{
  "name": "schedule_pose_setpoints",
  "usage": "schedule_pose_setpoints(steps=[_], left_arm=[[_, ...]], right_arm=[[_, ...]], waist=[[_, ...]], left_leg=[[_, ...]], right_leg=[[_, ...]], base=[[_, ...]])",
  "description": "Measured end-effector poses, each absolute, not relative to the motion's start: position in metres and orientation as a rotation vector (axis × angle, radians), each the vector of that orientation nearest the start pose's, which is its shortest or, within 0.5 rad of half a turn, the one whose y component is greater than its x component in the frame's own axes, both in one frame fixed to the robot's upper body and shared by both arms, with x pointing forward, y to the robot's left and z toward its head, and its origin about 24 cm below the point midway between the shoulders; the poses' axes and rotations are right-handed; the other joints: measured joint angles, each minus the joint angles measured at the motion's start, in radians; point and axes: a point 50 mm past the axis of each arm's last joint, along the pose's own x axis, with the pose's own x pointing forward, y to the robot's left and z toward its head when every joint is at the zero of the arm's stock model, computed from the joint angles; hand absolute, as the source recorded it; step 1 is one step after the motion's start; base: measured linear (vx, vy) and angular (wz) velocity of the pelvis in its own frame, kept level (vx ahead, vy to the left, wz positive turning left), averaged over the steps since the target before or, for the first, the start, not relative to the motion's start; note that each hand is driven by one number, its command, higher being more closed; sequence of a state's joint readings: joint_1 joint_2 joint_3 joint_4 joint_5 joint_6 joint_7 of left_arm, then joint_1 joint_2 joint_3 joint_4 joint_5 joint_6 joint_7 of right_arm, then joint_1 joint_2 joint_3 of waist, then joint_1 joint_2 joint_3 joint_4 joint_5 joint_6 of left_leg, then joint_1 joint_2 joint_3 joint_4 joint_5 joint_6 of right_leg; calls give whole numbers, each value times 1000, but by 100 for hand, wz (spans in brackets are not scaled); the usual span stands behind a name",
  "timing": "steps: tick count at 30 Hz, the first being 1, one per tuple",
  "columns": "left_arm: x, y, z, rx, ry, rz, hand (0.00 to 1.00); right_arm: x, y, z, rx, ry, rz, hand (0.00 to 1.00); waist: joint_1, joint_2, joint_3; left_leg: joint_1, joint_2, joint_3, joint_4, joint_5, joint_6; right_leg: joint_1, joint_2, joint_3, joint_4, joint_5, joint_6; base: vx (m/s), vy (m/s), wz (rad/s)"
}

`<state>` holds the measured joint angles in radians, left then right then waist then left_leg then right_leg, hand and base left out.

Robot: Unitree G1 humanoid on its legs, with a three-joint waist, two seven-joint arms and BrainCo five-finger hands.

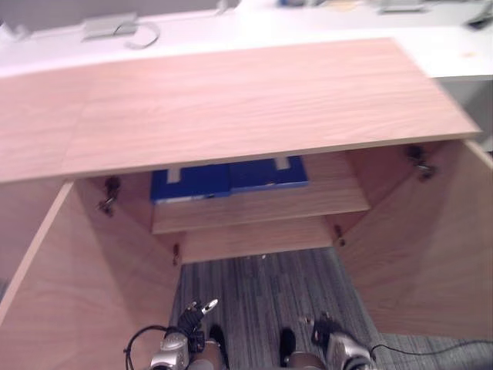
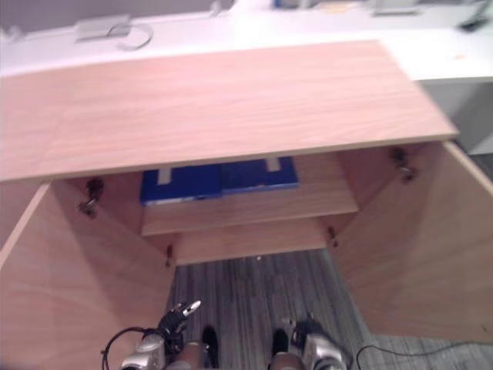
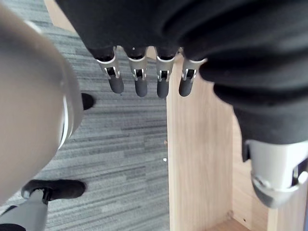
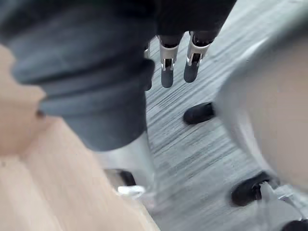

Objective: Walk over to the cabinet, pick up the folder, carry it to the office cabinet, place the folder inside the office cabinet, then close the office cabinet door

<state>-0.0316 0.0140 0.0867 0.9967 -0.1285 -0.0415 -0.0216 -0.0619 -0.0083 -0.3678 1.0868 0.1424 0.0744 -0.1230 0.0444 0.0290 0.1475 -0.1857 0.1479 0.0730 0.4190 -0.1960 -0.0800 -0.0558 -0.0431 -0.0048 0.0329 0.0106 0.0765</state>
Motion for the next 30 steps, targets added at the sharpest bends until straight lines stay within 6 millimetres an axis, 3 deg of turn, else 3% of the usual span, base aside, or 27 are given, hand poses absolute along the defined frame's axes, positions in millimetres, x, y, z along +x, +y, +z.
schedule_pose_setpoints(steps=[1,3,5,8,12,14,16,18,19,20,21,24,26,30], left_arm=[[152,161,-144,-170,919,130,0],[150,156,-146,-183,927,125,0],[147,157,-147,-193,931,143,0],[136,165,-152,-152,974,174,0],[129,170,-155,-108,1003,218,0],[129,172,-155,-117,1003,251,0],[130,172,-154,-121,998,266,0],[131,173,-154,-131,992,286,0],[132,173,-153,-128,989,293,0],[132,174,-153,-124,987,302,0],[131,175,-153,-123,986,307,0],[130,175,-153,-132,988,328,0],[130,175,-153,-128,988,330,0],[130,178,-153,-121,993,337,0]], right_arm=[[120,-200,-157,278,1082,-516,0],[98,-201,-162,289,1117,-543,0],[81,-200,-166,294,1152,-553,0],[78,-200,-166,307,1154,-560,0],[68,-202,-168,556,1104,-768,0],[72,-200,-167,590,1085,-787,0],[78,-202,-166,586,1070,-783,0],[83,-205,-164,577,1051,-784,0],[84,-206,-163,571,1045,-789,0],[83,-206,-164,566,1047,-793,0],[82,-206,-164,564,1047,-795,0],[84,-207,-163,543,1045,-791,0],[85,-207,-163,557,1037,-804,0],[91,-207,-163,560,1039,-800,0]], waist=[[-3,1,-11],[-10,-19,-30],[-13,-28,-43],[-32,-33,-74],[-33,-29,-83],[-32,-34,-70],[-33,-29,-55],[-31,-19,-37],[-32,-18,-28],[-34,-18,-28],[-35,-19,-28],[-44,-22,-16],[-42,-24,-13],[-37,-18,-5]], left_leg=[[-5,-6,-86,33,-42,-18],[3,-38,-130,44,-72,-6],[30,-45,-84,28,-85,10],[70,-53,10,-1,-91,21],[145,-53,137,-36,-94,30],[178,-46,194,-52,-96,32],[197,-30,252,-57,-102,41],[214,-16,305,-64,-101,43],[238,-12,327,-68,-101,41],[252,-7,343,-67,-104,35],[261,-5,352,-66,-105,28],[289,-3,354,-107,-89,-4],[298,-1,348,-137,-78,-2],[309,-1,312,-206,-68,13]], right_leg=[[-7,23,40,-5,10,2],[-23,27,88,0,11,4],[-33,30,156,0,12,4],[-63,21,240,7,28,7],[-82,40,340,58,53,23],[-108,61,341,105,54,22],[-136,72,301,141,59,13],[-162,42,118,214,14,-51],[-172,-5,-54,306,-45,-79],[-162,-45,-178,350,-86,-85],[-155,-54,-216,353,-94,-84],[-152,-23,-227,338,-100,-92],[-142,1,-212,302,-96,-93],[-86,90,-152,107,3,-110]], base=[[-117,114,-106],[-103,168,-70],[-23,118,-87],[-6,128,-101],[96,111,-84],[46,34,-88],[-18,-40,-83],[-19,-71,-67],[63,-31,-45],[92,-27,-43],[76,-63,-31],[52,-109,-22],[36,-80,-26],[31,-43,-51]])
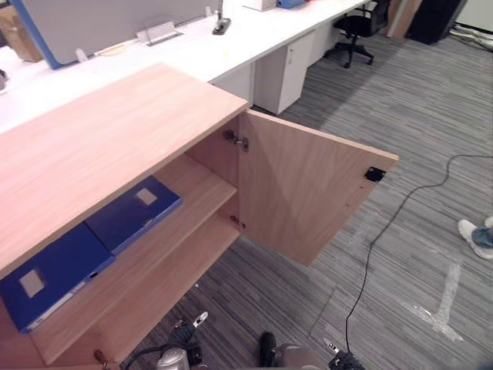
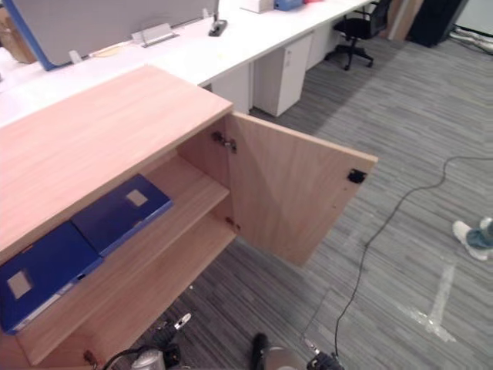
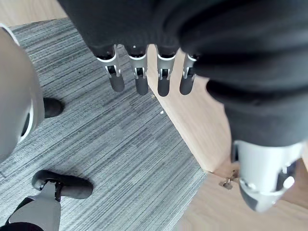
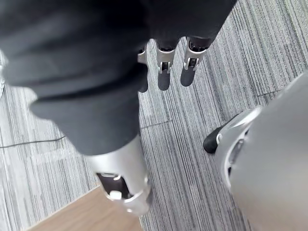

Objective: Walk over to the cabinet, pick up the folder, carry it to the office cabinet, place the folder inside the office cabinet, then close the office cabinet door

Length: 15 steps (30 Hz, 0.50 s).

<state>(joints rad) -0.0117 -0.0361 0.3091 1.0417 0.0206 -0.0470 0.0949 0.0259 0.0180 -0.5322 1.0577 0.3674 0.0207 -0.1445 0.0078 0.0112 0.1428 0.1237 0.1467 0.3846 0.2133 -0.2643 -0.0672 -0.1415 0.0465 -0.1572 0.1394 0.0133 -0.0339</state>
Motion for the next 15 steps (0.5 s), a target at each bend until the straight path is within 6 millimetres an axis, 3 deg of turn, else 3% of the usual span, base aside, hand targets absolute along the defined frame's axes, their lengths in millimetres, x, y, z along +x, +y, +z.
schedule_pose_setpoints(steps=[4,9,12,13,15], left_arm=[[130,182,-154,-140,995,366,0],[122,195,-155,-92,1025,369,0],[123,200,-154,-53,1021,352,0],[123,204,-153,-22,1022,339,0],[123,207,-153,5,1021,328,0]], right_arm=[[90,-209,-163,571,1046,-821,0],[117,-221,-152,537,947,-788,0],[148,-255,-125,465,756,-801,0],[165,-277,-104,411,643,-811,0],[183,-299,-81,355,529,-825,0]], waist=[[4,6,4],[1,11,3],[-6,11,2],[-13,12,2],[-16,13,3]], left_leg=[[17,-6,-7,-22,17,-12],[36,-21,-17,-10,21,-5],[39,-33,-25,1,21,-5],[39,-41,-38,1,21,-5],[39,-49,-54,0,21,-5]], right_leg=[[91,38,47,-231,135,-16],[93,42,121,-231,135,-15],[93,35,147,-231,137,-8],[92,30,155,-232,139,-4],[89,24,160,-232,142,0]], base=[[106,19,-44],[88,35,-49],[35,31,-23],[12,34,-11],[-4,28,-9]])
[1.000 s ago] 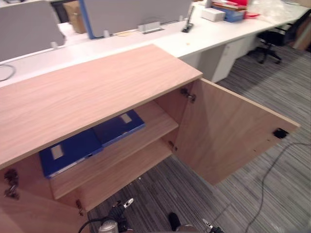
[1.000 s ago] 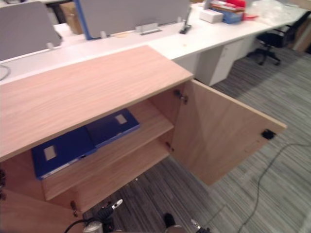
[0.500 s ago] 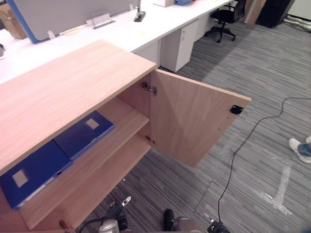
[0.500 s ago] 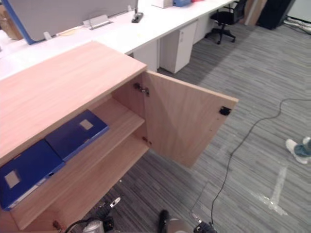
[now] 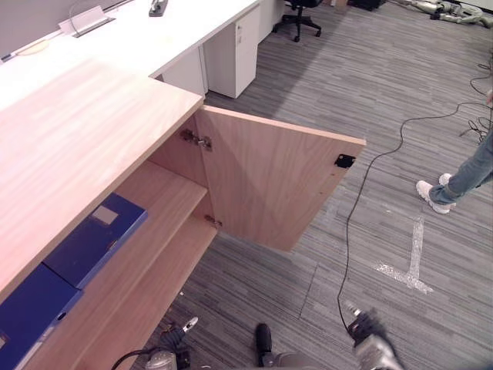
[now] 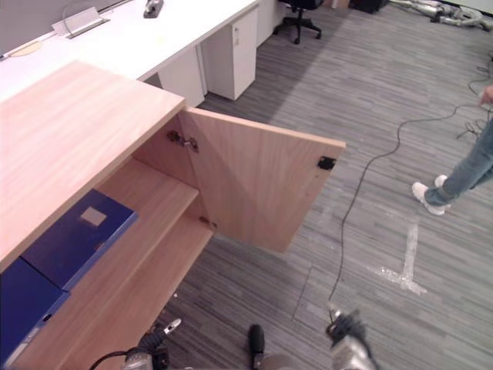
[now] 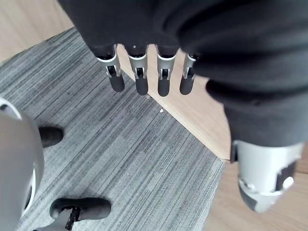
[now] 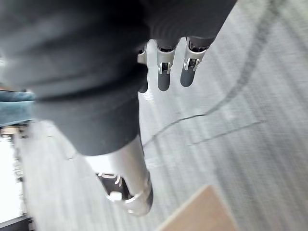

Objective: Walk over to the cabinet, pick up the folder, carry it to the office cabinet, place the folder inside the office cabinet, then close the office cabinet door

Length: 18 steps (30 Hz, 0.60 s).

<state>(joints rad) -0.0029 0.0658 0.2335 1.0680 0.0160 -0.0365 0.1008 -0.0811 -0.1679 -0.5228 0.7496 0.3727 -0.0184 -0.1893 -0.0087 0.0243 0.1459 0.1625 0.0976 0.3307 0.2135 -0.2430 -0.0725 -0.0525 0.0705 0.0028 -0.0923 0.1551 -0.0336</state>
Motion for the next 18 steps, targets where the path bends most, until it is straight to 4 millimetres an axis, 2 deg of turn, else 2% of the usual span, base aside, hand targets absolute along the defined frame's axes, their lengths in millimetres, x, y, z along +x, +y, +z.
schedule_pose_setpoints(steps=[2,3,4,6,7,8,11,14,15,16,18], left_arm=[[122,212,-151,47,1017,308,0],[122,213,-151,55,1011,302,0],[122,213,-151,57,1009,297,0],[117,214,-152,73,1022,275,0],[116,213,-153,77,1026,268,0],[115,211,-153,86,1032,246,0],[109,208,-155,100,1044,219,0],[108,201,-156,93,1044,195,0],[109,198,-156,66,1038,202,0],[108,195,-157,42,1038,202,0],[106,193,-157,24,1035,203,0]], right_arm=[[212,-330,-39,272,356,-828,0],[222,-340,-24,244,307,-824,0],[228,-346,-15,225,277,-819,0],[257,-357,24,145,167,-767,0],[265,-358,32,131,150,-754,0],[281,-358,50,105,113,-713,0],[311,-349,76,69,76,-629,0],[344,-341,115,62,20,-552,0],[354,-340,134,51,-5,-535,0],[362,-339,152,43,-29,-521,0],[369,-339,173,26,-55,-511,0]], waist=[[-4,9,5],[-4,14,8],[-4,18,9],[-4,34,10],[-4,38,11],[-2,48,16],[7,58,20],[26,77,35],[36,90,51],[45,102,60],[57,117,69]], left_leg=[[1,-11,-14,-4,0,1],[2,-15,-17,-7,-1,1],[2,-18,-19,-10,-1,1],[-3,-28,-41,-29,-2,4],[-2,-29,-51,-34,-3,5],[-3,-32,-68,-40,-7,11],[-11,-34,-70,-54,-11,18],[-48,-48,-74,-53,-16,27],[-61,-56,-82,-53,-17,32],[-78,-64,-93,-52,-12,39],[-96,-74,-111,-52,-5,49]], right_leg=[[-2,-9,2,0,7,9],[-3,-13,2,0,9,12],[-5,-15,2,0,10,14],[-18,-22,2,0,18,24],[-20,-24,2,0,20,26],[-23,-26,0,0,23,30],[-38,-29,0,0,34,31],[-81,-42,-1,0,59,36],[-94,-50,-3,0,68,39],[-107,-59,-5,1,74,42],[-120,-72,-15,0,76,43]], base=[[-46,30,-6],[-62,31,-1],[-56,26,3],[-75,14,3],[-98,11,8],[-99,11,9],[-106,13,2],[-125,24,0],[-163,15,9],[-153,10,17],[-87,-8,23]])
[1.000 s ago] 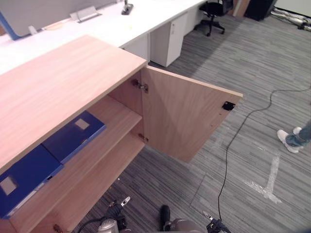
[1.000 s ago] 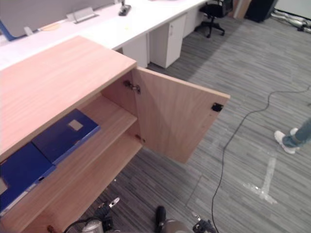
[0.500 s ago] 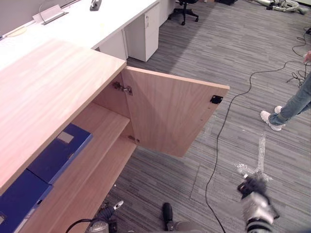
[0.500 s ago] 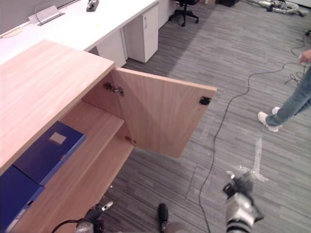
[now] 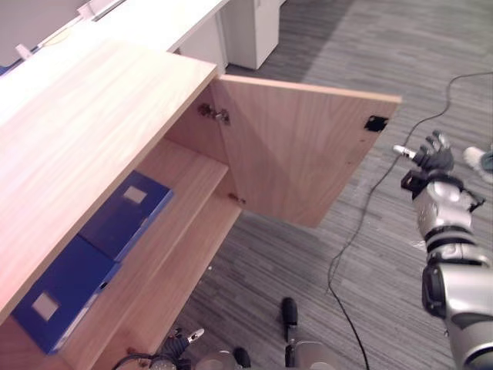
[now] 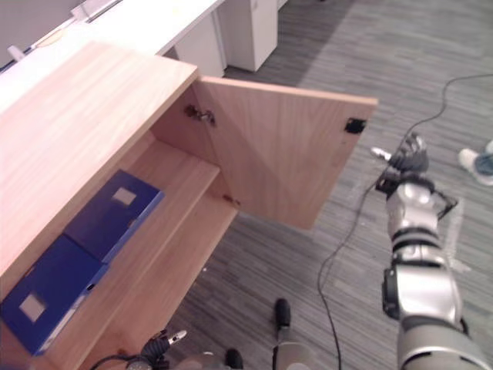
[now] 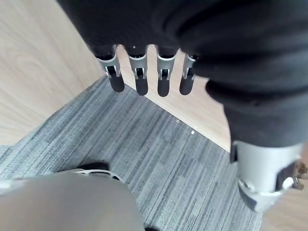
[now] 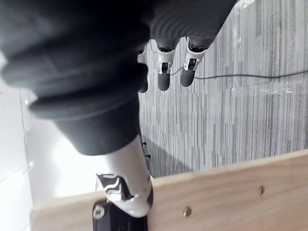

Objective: Walk over to the cabinet, pick up the folder, carry it to the office cabinet, place the folder inside the office cabinet, then close the office cabinet door

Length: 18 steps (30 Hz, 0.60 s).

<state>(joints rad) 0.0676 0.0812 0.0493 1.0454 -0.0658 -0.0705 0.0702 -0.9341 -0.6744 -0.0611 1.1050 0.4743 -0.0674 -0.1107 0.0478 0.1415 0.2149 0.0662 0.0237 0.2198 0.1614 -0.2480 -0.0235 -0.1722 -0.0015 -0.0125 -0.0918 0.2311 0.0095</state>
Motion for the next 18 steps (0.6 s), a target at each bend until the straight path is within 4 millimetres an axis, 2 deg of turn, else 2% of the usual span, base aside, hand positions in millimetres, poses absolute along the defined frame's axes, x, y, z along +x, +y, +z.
schedule_pose_setpoints(steps=[4,8,11,18], left_arm=[[97,192,-159,-8,1039,224,0],[99,191,-158,-27,1025,234,0],[100,191,-157,-28,1017,233,0],[111,188,-152,-63,950,243,0]], right_arm=[[383,-326,210,1,-121,-463,0],[393,-310,239,-36,-171,-405,0],[393,-312,251,-58,-169,-409,0],[390,-316,276,-184,-183,-404,0]], waist=[[20,8,10],[28,14,35],[33,18,38],[29,44,52]], left_leg=[[-30,0,-15,3,5,2],[-33,-1,-16,3,5,2],[-53,-6,-25,7,7,4],[-69,-29,-59,9,22,25]], right_leg=[[-23,-4,-12,5,7,-2],[-26,-5,-18,5,7,-1],[-41,-12,-28,6,9,1],[-48,-35,-37,6,19,7]], base=[[-20,-37,11],[0,0,0],[13,-7,11],[-4,-2,5]])
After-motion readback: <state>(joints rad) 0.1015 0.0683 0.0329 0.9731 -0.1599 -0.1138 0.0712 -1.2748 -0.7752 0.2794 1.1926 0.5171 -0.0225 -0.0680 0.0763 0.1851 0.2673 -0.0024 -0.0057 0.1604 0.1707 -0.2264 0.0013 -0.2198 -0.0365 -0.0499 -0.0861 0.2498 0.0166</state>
